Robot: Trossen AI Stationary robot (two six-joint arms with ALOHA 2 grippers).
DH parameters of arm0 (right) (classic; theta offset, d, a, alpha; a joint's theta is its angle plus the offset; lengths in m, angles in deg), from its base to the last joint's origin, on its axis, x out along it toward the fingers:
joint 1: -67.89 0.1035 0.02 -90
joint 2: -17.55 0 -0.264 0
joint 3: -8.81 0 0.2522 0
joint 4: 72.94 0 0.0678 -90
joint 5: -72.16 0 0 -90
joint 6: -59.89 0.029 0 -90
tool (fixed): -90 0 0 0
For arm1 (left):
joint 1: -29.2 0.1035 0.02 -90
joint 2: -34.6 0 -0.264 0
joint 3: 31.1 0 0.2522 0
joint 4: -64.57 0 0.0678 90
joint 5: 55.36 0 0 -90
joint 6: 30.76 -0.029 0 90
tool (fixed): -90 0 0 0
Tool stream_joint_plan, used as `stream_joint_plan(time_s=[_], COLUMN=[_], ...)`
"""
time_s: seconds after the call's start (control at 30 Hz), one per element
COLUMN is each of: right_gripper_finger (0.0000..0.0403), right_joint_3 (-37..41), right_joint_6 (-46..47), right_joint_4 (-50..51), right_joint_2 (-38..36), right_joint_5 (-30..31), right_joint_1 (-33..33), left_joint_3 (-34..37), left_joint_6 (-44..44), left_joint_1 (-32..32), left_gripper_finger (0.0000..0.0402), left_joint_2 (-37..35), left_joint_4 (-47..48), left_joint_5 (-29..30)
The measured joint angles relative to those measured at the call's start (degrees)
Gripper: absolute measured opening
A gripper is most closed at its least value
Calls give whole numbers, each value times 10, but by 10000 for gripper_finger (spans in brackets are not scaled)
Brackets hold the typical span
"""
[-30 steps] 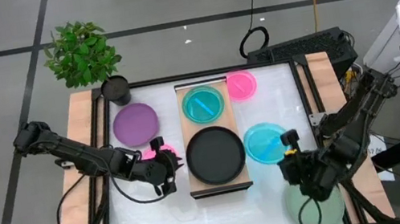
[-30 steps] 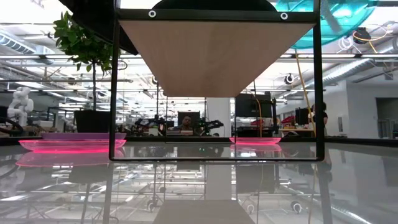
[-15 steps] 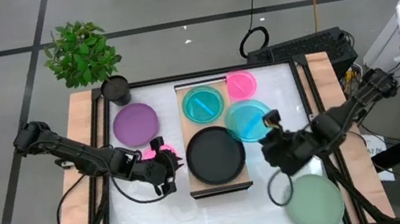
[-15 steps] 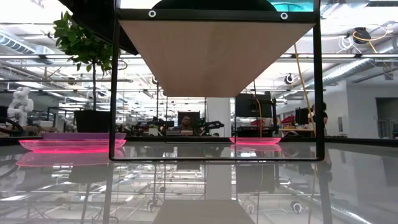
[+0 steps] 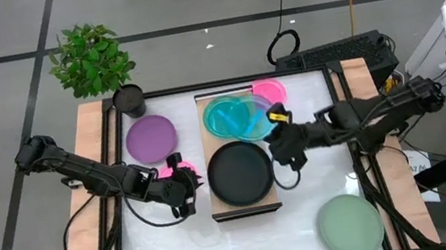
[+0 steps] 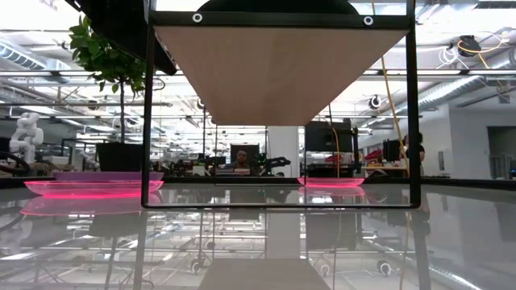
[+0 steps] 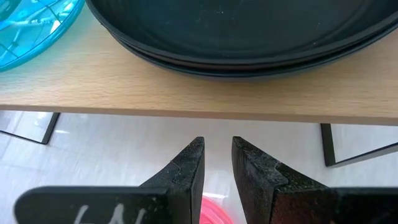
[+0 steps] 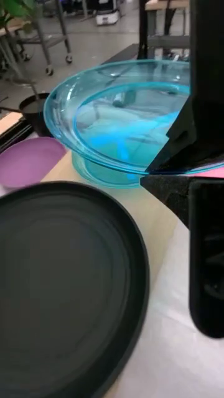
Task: Place and stack plates onto a shelf
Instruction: Stack the blue plate on top of the blue plate
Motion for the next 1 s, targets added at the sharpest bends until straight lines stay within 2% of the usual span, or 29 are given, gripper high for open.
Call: stream_joint_plan(time_s=[0.3, 0.57, 1.0], right_gripper_finger=[0, 0, 0], right_joint_3=[0, 0, 0], right_joint_6=[-88, -104, -169], right_joint_4=[-24, -36, -79], right_joint_2=[0, 21, 74], right_joint_5=[-99, -160, -174], right_joint_1=[-67, -107, -128], left_joint_3=[0, 0, 0], left_joint_6=[1, 6, 23], left_joint_1=[0, 0, 0], left_gripper_finger=[88, 88, 88], left_joint_2=[0, 0, 0], left_joint_4=[4, 4, 27], left_joint_5=[0, 0, 0])
